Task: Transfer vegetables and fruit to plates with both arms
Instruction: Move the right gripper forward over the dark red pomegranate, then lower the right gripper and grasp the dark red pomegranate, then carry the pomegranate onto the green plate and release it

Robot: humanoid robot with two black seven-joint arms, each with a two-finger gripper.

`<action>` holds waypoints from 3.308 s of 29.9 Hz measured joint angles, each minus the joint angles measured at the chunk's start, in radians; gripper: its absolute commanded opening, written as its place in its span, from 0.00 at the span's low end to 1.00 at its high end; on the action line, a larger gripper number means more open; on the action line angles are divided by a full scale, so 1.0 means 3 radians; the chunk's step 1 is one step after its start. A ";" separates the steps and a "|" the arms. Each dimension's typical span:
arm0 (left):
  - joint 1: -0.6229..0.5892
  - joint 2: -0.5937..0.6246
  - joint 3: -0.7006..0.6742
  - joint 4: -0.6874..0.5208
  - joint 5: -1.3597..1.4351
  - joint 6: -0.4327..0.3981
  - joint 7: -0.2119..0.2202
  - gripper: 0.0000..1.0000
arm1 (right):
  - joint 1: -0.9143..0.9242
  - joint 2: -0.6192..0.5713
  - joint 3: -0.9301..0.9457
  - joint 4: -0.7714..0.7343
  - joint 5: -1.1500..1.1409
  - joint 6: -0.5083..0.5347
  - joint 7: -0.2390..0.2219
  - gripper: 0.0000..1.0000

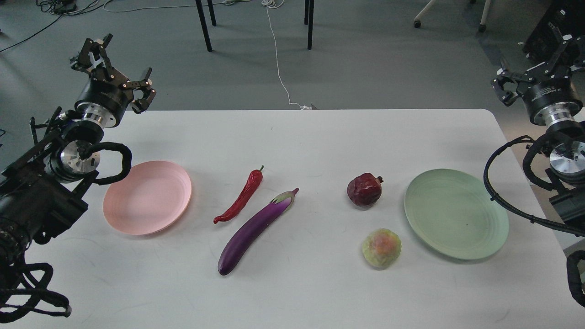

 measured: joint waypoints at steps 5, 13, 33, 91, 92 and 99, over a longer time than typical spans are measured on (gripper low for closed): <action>0.0006 -0.0001 0.0015 -0.0002 0.0000 0.0003 0.0019 0.98 | 0.0004 -0.0009 -0.0046 0.0015 0.0012 0.0000 0.0000 1.00; -0.0014 -0.0002 0.0016 -0.0002 0.0000 0.0003 0.0027 0.98 | 0.0498 -0.0415 -0.0720 0.0106 -0.0042 0.0000 -0.0062 1.00; -0.0041 -0.0015 -0.0043 -0.0013 -0.0006 0.0001 -0.0001 0.98 | 0.2474 0.0453 -0.4298 0.0927 -0.1923 0.0002 -0.0054 0.98; -0.0093 0.0045 -0.0015 -0.0053 -0.0006 0.0007 -0.0144 0.98 | 0.2998 -0.0036 -0.6090 0.2185 -0.3417 -0.0080 -0.0138 0.48; -0.0093 0.0048 -0.0015 -0.0053 -0.0006 0.0007 -0.0145 0.98 | 0.2996 -0.0142 -0.6094 0.2239 -0.3482 -0.0080 -0.0144 0.48; -0.0082 0.0083 0.0015 -0.0056 0.0010 -0.0003 -0.0357 0.98 | 0.2884 -0.0684 -0.6248 0.2378 -0.3937 -0.0070 -0.0155 0.52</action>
